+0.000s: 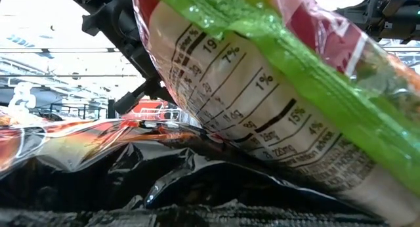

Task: Sort Maruchan noodles
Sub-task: Put the black noodle pack into the left transparent bin

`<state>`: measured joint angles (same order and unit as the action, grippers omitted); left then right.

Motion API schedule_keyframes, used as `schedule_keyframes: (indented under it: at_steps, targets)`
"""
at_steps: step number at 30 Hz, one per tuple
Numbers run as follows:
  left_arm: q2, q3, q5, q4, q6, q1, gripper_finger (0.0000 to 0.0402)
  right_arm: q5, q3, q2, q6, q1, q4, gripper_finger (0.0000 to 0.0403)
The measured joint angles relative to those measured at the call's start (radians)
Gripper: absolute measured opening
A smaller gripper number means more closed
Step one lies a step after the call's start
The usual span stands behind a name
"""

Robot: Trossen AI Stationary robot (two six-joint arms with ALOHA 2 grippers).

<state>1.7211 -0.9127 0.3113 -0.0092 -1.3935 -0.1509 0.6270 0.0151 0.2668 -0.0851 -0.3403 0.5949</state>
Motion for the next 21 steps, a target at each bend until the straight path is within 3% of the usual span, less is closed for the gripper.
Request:
schedule_keyframes:
  at_steps: [7, 21]
  targets:
    - [0.077, -0.001, 0.008, 0.078, -0.017, 0.000, 0.0088, 0.000, 0.000, 0.000, -0.010, 0.000, 0.006, 0.0071]
    - [0.077, 0.000, 0.013, 0.136, 0.012, 0.006, 0.0088, -0.002, 0.000, 0.003, -0.009, 0.000, -0.001, 0.0071]
